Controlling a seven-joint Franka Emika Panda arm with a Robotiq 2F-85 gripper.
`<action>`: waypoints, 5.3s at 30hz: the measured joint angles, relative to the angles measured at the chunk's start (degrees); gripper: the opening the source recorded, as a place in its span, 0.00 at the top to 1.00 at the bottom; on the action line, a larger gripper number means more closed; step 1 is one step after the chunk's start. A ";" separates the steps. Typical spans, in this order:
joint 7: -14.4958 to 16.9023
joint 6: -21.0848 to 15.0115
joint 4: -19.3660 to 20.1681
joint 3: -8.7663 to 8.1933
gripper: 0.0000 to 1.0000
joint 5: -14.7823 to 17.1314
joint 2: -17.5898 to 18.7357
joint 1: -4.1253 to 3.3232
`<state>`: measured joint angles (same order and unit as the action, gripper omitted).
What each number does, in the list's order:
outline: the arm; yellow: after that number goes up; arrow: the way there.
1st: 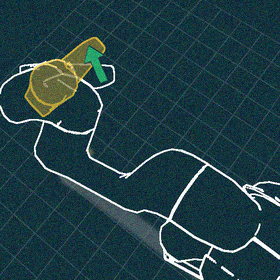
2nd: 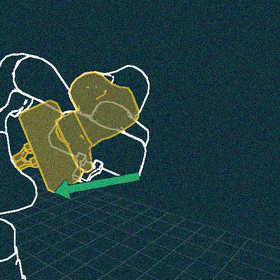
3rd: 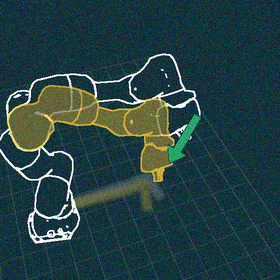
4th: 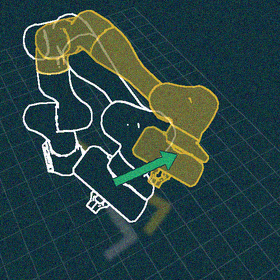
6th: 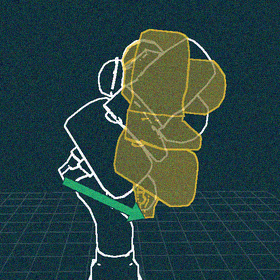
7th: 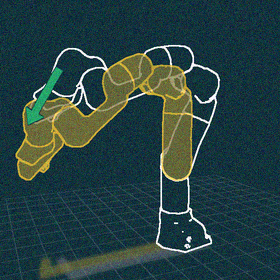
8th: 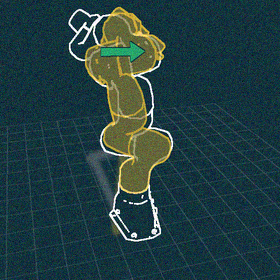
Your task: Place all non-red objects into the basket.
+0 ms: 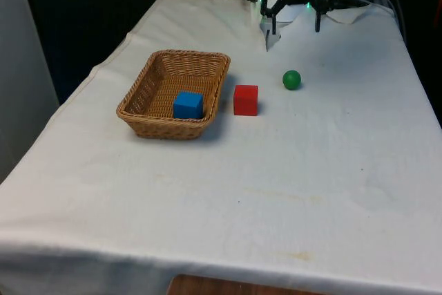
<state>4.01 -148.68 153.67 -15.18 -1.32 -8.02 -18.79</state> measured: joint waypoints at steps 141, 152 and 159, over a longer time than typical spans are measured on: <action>19.71 1.20 -16.50 -13.46 1.00 8.77 14.61 0.80; 24.41 0.11 -17.70 -17.07 1.00 9.74 17.93 1.03; 28.36 -3.67 -16.62 -17.99 1.00 13.12 20.34 1.38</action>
<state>32.37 -152.35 137.05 -33.17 11.80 12.32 -17.42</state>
